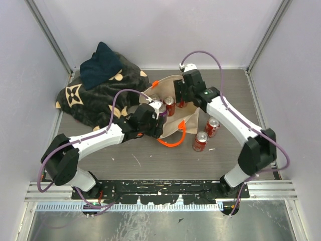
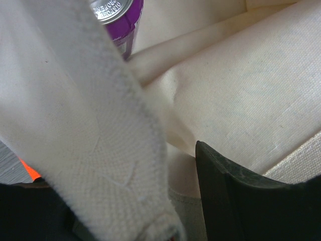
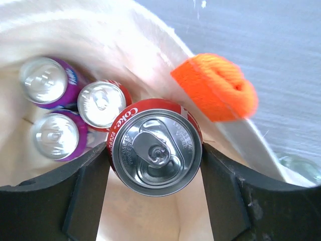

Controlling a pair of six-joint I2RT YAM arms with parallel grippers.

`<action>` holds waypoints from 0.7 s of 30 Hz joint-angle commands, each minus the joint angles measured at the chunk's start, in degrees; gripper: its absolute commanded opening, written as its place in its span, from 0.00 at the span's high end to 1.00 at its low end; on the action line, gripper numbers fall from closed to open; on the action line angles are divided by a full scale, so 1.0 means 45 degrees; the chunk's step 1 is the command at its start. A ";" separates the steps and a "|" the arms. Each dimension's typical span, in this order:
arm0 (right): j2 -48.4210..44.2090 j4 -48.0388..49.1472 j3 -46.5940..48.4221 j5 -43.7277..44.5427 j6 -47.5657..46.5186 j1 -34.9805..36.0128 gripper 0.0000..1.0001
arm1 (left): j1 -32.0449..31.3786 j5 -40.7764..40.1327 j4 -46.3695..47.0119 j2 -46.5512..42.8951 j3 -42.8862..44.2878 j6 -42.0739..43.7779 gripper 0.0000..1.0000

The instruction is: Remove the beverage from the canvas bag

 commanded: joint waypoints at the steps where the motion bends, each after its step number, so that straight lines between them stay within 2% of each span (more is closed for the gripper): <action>1: -0.2555 0.1200 0.1267 0.0930 -0.0415 0.0663 0.99 | 0.0027 0.0025 -0.0696 0.0240 0.0297 0.0234 0.33; 9: -0.5047 -0.0172 0.1113 0.4824 -0.0162 0.4503 0.99 | 0.0034 0.0157 -0.0701 -0.0042 0.0239 0.0197 0.33; 13: -0.6034 -0.1552 0.0580 0.7307 0.0760 0.7456 0.99 | 0.0026 0.0165 -0.0780 -0.0343 0.0172 0.0215 0.33; 18: -0.6084 -0.4791 0.0303 0.9512 0.3139 1.1074 0.99 | 0.0044 -0.0013 -0.0997 -0.0696 0.0171 0.0365 0.33; 21: -0.5521 -0.7093 0.0311 1.0005 0.5692 1.2293 0.99 | 0.0039 -0.0181 -0.1131 -0.0927 0.0161 0.0468 0.32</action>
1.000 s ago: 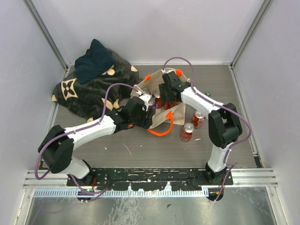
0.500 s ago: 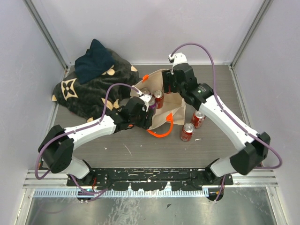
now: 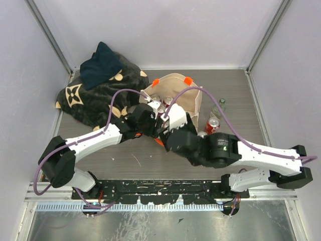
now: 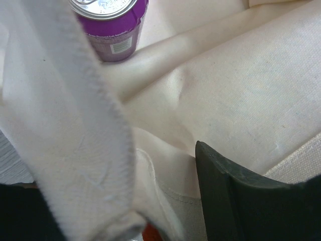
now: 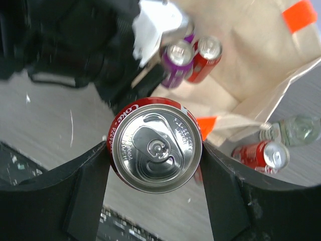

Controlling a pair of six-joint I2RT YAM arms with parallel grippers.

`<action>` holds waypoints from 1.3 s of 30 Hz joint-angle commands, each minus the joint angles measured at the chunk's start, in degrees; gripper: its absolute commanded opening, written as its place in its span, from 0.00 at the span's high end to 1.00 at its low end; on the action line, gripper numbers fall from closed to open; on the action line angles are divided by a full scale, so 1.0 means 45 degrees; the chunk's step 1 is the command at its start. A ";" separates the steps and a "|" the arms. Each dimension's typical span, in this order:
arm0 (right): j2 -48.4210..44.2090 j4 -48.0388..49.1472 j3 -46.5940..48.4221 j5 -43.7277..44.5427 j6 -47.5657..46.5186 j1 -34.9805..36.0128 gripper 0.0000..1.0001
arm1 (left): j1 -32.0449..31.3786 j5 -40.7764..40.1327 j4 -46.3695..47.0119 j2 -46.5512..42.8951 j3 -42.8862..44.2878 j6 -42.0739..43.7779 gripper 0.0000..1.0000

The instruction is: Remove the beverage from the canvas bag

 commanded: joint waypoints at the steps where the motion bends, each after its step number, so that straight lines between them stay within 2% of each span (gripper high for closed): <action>1: 0.0459 -0.3026 0.0016 0.2299 0.3743 0.1331 0.99 | 0.0024 -0.0261 -0.0699 -0.0622 0.0128 0.0346 0.33; 5: 0.0548 -0.3455 -0.1110 0.1604 0.5526 0.1509 0.99 | 0.0035 -0.0389 -0.0782 -0.1026 -0.0012 0.0378 0.32; 6: -0.0267 -0.2862 -0.2428 0.1437 0.6185 0.1507 0.99 | 0.0026 -0.0595 -0.0856 -0.1207 -0.0115 0.0411 0.32; 8: -0.1148 -0.2371 -0.3473 0.1525 0.6818 0.1488 0.99 | 0.0031 -0.0704 -0.0945 -0.1291 -0.0143 0.0479 0.32; 14: -0.3182 -0.2231 -0.5629 0.1517 0.8735 0.1352 0.99 | 0.0035 -0.0784 -0.0946 -0.1400 -0.0319 0.0487 0.32; 22: -0.2134 -0.2607 -0.6196 0.1129 0.9768 0.1185 0.99 | 0.0032 -0.1173 -0.0973 -0.1713 -0.0616 0.0331 0.27; 26: -0.2275 -0.1799 -0.7029 0.0273 0.9458 0.0301 0.99 | 0.0024 -0.1388 -0.0894 -0.1919 -0.0942 0.0129 0.24; 33: -0.3031 0.1063 -0.8707 -0.1547 0.7541 -0.2073 0.99 | 0.0028 -0.1507 -0.1025 -0.2451 -0.1114 -0.0006 0.23; 39: -0.1420 0.1870 -0.8483 -0.1876 0.6729 -0.2499 0.99 | 0.0029 -0.1518 -0.1103 -0.3112 -0.1372 -0.0295 0.23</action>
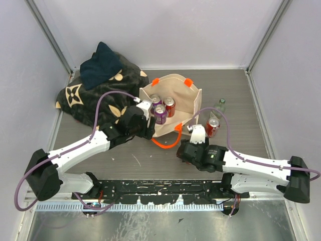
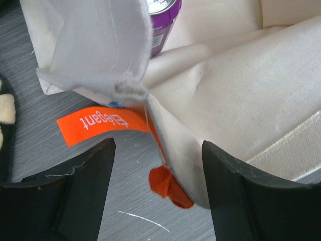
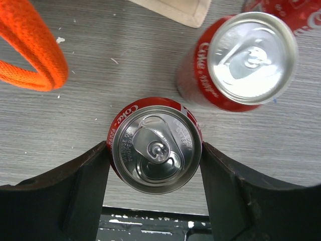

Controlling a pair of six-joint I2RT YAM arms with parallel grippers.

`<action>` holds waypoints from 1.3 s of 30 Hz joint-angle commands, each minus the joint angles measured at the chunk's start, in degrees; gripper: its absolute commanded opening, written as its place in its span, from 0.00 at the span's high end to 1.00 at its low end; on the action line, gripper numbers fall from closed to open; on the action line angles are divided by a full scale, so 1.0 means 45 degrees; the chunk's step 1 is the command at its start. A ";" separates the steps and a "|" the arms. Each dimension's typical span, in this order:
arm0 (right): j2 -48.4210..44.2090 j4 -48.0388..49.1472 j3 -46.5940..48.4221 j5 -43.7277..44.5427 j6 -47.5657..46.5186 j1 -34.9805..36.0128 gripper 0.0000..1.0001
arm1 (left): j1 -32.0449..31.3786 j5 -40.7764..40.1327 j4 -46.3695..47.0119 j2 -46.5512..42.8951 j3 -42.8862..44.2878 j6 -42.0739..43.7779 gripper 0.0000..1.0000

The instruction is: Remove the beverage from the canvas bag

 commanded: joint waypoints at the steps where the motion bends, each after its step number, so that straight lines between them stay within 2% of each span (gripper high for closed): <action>1: 0.1138 0.1844 0.0694 0.0154 -0.0752 -0.0054 0.99 | 0.0024 -0.0141 -0.0410 -0.0797 -0.0517 -0.0303 0.23; 5: 0.2226 0.1844 0.1101 0.0420 -0.0780 -0.0055 0.75 | 0.0034 0.0033 -0.0123 -0.0889 -0.0850 -0.0497 0.23; 8: 0.2475 0.1669 0.1363 0.0712 -0.0633 -0.0056 0.33 | 0.0035 0.0050 -0.0163 -0.0803 -0.0865 -0.0520 0.23; 14: 0.2238 0.0546 0.2396 0.1419 -0.0739 0.0047 0.04 | 0.0035 0.0092 -0.0017 -0.0814 -0.0913 -0.0540 0.23; 15: 0.2166 0.0194 0.2656 0.1548 -0.0879 0.0061 0.02 | 0.0022 0.0090 -0.0014 -0.0804 -0.0911 -0.0545 0.23; 20: 0.1974 -0.1472 0.4567 0.2274 -0.1686 0.0141 0.01 | 0.0031 0.0000 0.0011 -0.0676 -0.0848 -0.0589 0.23; 23: 0.2227 -0.2324 0.6473 0.2761 -0.2582 0.0136 0.05 | 0.0033 -0.0039 -0.0106 -0.0553 -0.0649 -0.0637 0.22; 28: 0.3163 -0.2236 0.9136 0.3329 -0.4653 -0.0283 0.10 | 0.0027 -0.0188 -0.0120 -0.0598 -0.0484 -0.0711 0.22; 30: 0.3635 -0.1535 0.9715 0.2765 -0.5727 -0.1071 0.11 | 0.0030 -0.0254 -0.0096 -0.0669 -0.0533 -0.0805 0.22; 33: 0.4001 0.0293 0.9974 0.0776 -0.7093 -0.2694 0.16 | 0.0033 -0.0363 -0.0005 -0.0760 -0.0682 -0.0970 0.22; 35: 0.4325 0.1294 1.0067 -0.0782 -0.7333 -0.3940 0.21 | 0.0033 -0.0394 0.0011 -0.0760 -0.0684 -0.1088 0.21; 39: 0.5390 0.2564 1.0349 -0.2061 -0.7822 -0.4991 0.32 | 0.0034 -0.0365 -0.0027 -0.0656 -0.0597 -0.1199 0.21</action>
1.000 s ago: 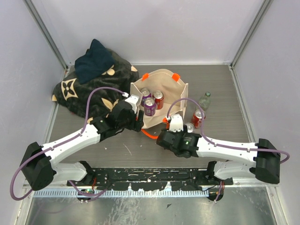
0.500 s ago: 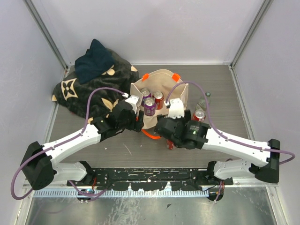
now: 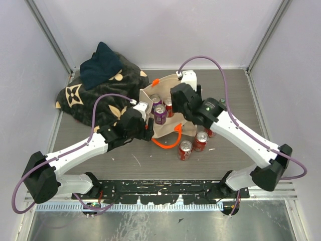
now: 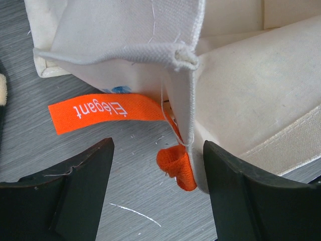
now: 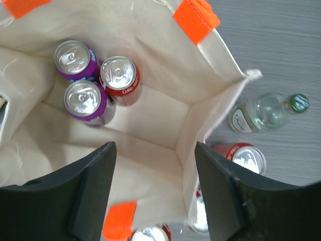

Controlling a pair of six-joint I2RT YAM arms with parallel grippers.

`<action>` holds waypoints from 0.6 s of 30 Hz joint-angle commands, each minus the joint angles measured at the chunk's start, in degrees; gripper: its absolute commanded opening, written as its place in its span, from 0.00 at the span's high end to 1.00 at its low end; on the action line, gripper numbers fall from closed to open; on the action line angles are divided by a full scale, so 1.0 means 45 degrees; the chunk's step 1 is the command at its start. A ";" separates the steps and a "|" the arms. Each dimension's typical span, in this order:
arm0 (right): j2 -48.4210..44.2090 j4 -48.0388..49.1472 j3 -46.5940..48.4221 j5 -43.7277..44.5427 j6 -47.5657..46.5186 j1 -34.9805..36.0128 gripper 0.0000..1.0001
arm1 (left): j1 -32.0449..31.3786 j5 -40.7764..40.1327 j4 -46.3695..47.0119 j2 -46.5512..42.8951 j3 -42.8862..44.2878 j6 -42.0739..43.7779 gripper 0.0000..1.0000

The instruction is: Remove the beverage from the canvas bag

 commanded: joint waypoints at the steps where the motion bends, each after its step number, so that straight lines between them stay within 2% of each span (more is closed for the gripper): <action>1: 0.0920 0.2388 0.0764 -0.2268 -0.1403 -0.0938 0.34 | 0.0025 -0.0249 -0.0159 -0.0038 0.0143 -0.0174 0.21; 6: 0.2490 0.3099 0.1206 -0.3357 -0.1541 -0.1776 0.37 | 0.0031 -0.0517 -0.0496 -0.0028 0.0362 -0.0085 0.21; 12: 0.3988 0.4029 0.1284 -0.3795 -0.1406 -0.2467 0.24 | 0.0034 -0.0894 -0.0805 0.0050 0.0707 0.0069 0.20; 18: 0.5285 0.4297 0.1992 -0.4081 -0.1129 -0.2847 0.21 | 0.0029 -0.0898 -0.0692 0.0241 0.0760 -0.0046 0.21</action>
